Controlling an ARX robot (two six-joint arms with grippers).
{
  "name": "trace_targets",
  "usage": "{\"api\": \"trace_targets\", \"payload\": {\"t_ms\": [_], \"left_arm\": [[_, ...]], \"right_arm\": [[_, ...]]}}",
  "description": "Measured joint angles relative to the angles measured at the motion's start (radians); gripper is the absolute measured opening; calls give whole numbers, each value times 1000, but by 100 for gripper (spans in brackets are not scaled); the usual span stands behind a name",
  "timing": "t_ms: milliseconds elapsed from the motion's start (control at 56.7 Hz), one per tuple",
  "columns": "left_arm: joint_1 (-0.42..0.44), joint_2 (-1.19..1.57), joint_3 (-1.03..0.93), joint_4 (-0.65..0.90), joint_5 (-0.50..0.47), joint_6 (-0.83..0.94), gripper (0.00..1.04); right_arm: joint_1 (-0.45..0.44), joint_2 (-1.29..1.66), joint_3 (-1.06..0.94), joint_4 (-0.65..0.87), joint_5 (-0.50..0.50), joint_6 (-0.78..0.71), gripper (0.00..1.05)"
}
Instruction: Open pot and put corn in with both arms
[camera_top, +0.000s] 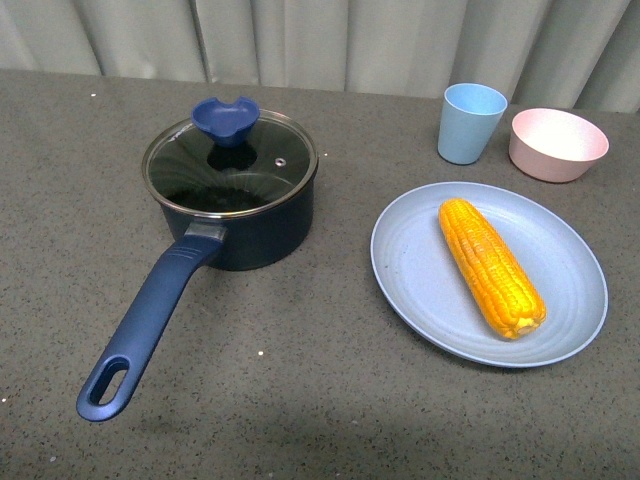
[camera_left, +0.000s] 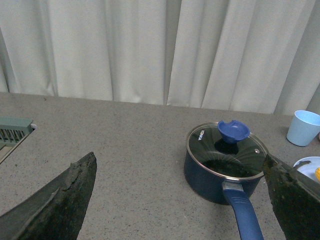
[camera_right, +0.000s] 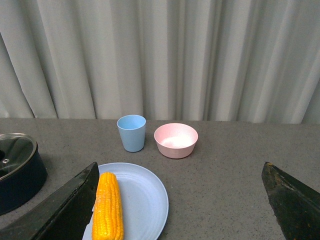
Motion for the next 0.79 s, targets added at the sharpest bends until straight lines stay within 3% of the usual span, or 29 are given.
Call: {"api": "trace_targets", "payload": {"t_ms": [599, 635, 723, 793], "left_arm": [[0, 0, 0, 0, 0, 0, 98], [-12, 6, 1, -7, -37, -10, 98], [-82, 95, 8, -41, -310, -81, 98], [-86, 185, 8, 16, -322, -109, 98]], "right_arm": [[0, 0, 0, 0, 0, 0, 95], [0, 0, 0, 0, 0, 0, 95], [0, 0, 0, 0, 0, 0, 95], [-1, 0, 0, 0, 0, 0, 95]]}}
